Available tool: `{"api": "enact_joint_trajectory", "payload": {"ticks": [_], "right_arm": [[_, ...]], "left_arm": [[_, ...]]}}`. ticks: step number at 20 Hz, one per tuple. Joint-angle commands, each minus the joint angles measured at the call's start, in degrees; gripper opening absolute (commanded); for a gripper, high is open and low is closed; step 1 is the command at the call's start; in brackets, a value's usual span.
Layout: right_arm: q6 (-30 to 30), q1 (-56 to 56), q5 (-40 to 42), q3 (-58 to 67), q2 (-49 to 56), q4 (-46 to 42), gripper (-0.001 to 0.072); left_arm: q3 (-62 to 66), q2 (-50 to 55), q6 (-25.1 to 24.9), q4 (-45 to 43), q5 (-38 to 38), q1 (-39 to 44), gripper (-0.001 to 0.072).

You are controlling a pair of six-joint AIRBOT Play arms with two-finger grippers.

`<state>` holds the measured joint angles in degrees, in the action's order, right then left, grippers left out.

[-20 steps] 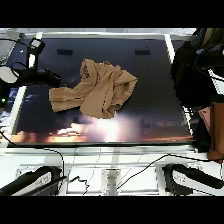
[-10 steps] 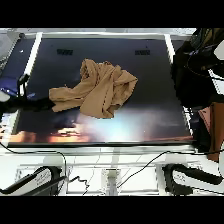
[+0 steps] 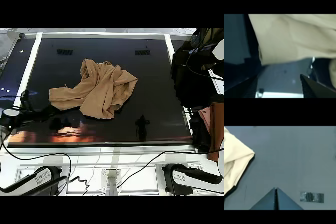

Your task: Fold the clothes and pants, and hang the long-sleeved shirts on hangers.

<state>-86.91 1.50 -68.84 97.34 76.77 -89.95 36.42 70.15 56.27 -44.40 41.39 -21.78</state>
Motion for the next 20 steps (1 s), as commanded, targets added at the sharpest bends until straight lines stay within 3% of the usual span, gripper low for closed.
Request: {"api": "enact_joint_trajectory", "payload": {"ticks": [1,5,6,10,11,12,13,15,16,17,20], "right_arm": [[1.7,-0.5,2.7,0.0,1.7,-0.2,0.0038],[3.1,-2.2,-3.6,-0.8,9.9,4.5,0.0038],[4.7,-2.4,-4.4,-1.9,11.9,7.7,0.0038],[13.1,-2.4,-5.1,-12.3,18.2,31.9,0.0066],[14.6,-2.1,-4.8,-15.4,19.2,37.8,0.0214],[14.6,-1.4,-3.6,-18.2,20.2,42.0,0.0418],[14.6,-0.3,-2.3,-20.3,21.0,44.2,0.0492],[14.6,3.3,1.5,-22.7,22.5,45.4,0.0509],[14.5,5.4,3.6,-22.8,23.1,45.4,0.0604],[14.1,7.4,6.7,-22.8,23.4,45.8,0.0653],[8.5,12.8,16.6,-22.1,23.4,45.7,0.0651]], "left_arm": [[-0.7,2.8,-0.1,1.7,-11.5,4.4,0.0606],[-0.7,3.4,-0.1,1.6,-20.9,9.6,0.0593],[-0.7,3.4,-0.1,1.6,-22.9,10.4,0.0555],[-0.7,3.4,-0.1,1.6,-26.9,11.4,0.0017],[-0.7,3.4,-0.1,1.6,-27.1,11.4,0.0012],[-0.6,3.4,-0.1,1.6,-27.1,11.4,0.0012],[-0.5,3.3,-0.1,1.6,-27.1,11.4,0.0012],[-0.2,3.3,-0.1,1.6,-27.1,11.4,0.0012],[-0.1,3.3,-0.1,1.6,-27.1,11.4,0.0012],[0.0,3.3,-0.1,1.6,-27.1,11.4,0.0013],[0.2,3.3,-0.1,1.6,-27.0,11.4,0.0012]]}}
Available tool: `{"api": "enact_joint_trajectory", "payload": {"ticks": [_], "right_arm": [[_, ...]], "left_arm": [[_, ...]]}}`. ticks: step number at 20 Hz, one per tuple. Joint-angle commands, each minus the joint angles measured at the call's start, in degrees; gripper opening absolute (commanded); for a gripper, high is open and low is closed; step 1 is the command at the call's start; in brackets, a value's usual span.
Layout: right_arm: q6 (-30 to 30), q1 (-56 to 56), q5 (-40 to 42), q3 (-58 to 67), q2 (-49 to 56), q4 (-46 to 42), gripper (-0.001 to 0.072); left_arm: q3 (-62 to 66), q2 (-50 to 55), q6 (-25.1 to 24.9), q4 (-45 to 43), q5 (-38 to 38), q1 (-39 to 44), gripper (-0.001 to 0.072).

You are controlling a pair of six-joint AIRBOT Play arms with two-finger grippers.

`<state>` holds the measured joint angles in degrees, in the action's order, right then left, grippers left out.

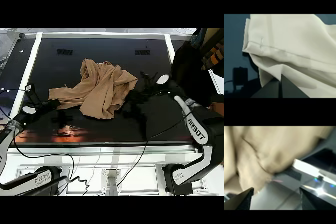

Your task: Fold the clothes and pants, and hang the long-sleeved shirts on hangers.

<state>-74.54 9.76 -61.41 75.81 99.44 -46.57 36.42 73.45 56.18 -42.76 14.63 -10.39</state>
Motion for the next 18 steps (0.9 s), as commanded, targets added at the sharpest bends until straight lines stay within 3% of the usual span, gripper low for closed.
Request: {"api": "enact_joint_trajectory", "payload": {"ticks": [1,3,7,8,9,12,18], "right_arm": [[-6.8,5.5,11.1,-0.6,0.8,1.9,0.0645],[-11.7,6.5,12.0,-0.6,1.2,0.9,0.0618],[-17.4,6.6,11.2,-0.6,2.5,1.6,0.0383],[-18.0,6.8,11.2,-0.6,2.6,1.6,0.0267],[-17.7,7.1,11.3,-0.5,2.6,1.6,0.0031],[-12.4,6.1,9.4,3.6,2.4,-1.8,0.0038],[-9.6,-2.5,-6.6,27.5,-3.8,-34.4,0.0037]], "left_arm": [[0.2,0.0,0.0,0.0,-0.3,0.0,0.0012],[0.2,0.0,0.0,0.0,-0.3,0.0,0.0012],[0.2,0.0,0.0,0.0,-0.3,0.0,0.0012],[0.2,0.0,0.0,0.0,-0.3,0.0,0.0013],[0.2,0.0,0.0,0.0,-0.2,0.0,0.0012],[0.9,-1.8,0.0,0.0,-0.1,0.0,0.0012],[17.8,-10.1,0.0,-6.9,-0.1,-4.0,0.0011]]}}
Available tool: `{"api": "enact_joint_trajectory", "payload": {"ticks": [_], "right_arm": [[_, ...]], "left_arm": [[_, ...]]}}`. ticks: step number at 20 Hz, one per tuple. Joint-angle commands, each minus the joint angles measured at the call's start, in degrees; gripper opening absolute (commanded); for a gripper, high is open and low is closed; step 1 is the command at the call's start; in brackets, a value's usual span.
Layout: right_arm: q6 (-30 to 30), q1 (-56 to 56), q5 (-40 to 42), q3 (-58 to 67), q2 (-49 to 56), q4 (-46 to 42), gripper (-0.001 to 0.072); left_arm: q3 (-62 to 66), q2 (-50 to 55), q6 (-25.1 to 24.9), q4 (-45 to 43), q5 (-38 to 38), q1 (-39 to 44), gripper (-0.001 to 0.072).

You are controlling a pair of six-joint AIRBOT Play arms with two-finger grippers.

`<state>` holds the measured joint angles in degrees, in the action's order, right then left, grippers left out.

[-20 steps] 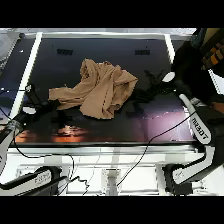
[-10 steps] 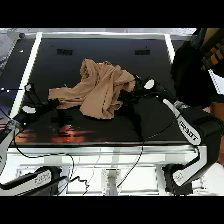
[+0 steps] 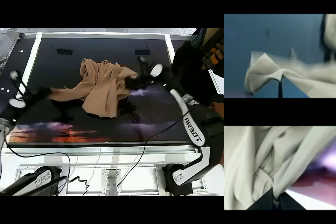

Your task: Fold the clothes and pants, and hang the long-sleeved shirts on hangers.

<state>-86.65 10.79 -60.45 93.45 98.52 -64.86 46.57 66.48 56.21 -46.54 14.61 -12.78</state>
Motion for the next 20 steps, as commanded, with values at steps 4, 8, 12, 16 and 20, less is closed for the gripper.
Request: {"api": "enact_joint_trajectory", "payload": {"ticks": [4,8,12,16,20], "right_arm": [[9.2,-10.2,-9.0,18.1,-11.6,-20.9,0.0038],[16.8,-15.9,-10.5,18.3,-18.3,-22.8,0.0038],[16.9,-21.8,-12.0,18.3,-19.1,-23.5,0.0039],[16.9,-24.5,-12.0,18.1,-18.3,-23.4,0.0038],[16.9,-24.7,-11.5,13.7,-18.3,-22.2,0.0039]], "left_arm": [[22.6,-3.2,-0.1,-3.1,-1.2,-2.3,0.0011],[28.4,-3.1,-0.1,-4.7,-7.9,-3.1,0.001],[28.4,-1.9,-0.1,-5.8,-2.9,-6.5,0.001],[28.3,1.3,0.0,-5.7,4.2,-9.4,0.0012],[28.3,7.3,0.0,-5.7,16.4,-9.7,0.0011]]}}
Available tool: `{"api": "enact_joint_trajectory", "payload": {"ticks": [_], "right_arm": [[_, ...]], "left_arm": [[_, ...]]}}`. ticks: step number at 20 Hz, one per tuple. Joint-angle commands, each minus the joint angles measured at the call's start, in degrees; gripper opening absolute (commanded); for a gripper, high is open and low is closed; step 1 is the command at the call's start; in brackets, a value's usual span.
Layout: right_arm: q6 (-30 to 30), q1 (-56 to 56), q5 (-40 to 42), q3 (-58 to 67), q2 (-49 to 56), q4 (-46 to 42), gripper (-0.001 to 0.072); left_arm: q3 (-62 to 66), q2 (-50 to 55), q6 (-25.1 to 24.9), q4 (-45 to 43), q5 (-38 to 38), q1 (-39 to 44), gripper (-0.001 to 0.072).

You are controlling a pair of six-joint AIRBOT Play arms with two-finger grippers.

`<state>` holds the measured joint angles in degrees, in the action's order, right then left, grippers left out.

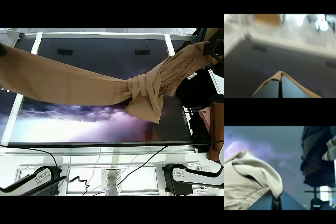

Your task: Fold the clothes and pants, and hang the long-sleeved shirts on hangers.

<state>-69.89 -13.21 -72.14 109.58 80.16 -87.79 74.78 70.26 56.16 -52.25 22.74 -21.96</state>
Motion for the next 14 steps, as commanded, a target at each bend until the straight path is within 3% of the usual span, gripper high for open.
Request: {"api": "enact_joint_trajectory", "payload": {"ticks": [1,12,13,14], "right_arm": [[0.2,-0.7,0.6,-4.2,0.0,0.8,0.0038],[0.1,-0.7,15.6,-13.8,8.4,4.5,0.0039],[0.1,-0.7,16.0,-13.8,9.6,6.0,0.0039],[0.1,-0.7,16.2,-13.8,10.3,7.2,0.0039]], "left_arm": [[0.1,5.3,0.0,0.0,9.5,-0.4,0.0012],[0.1,16.0,0.0,0.0,5.9,0.0,0.0012],[0.1,16.4,0.0,0.0,6.0,0.0,0.0034],[0.1,16.5,0.0,0.0,6.4,0.0,0.0218]]}}
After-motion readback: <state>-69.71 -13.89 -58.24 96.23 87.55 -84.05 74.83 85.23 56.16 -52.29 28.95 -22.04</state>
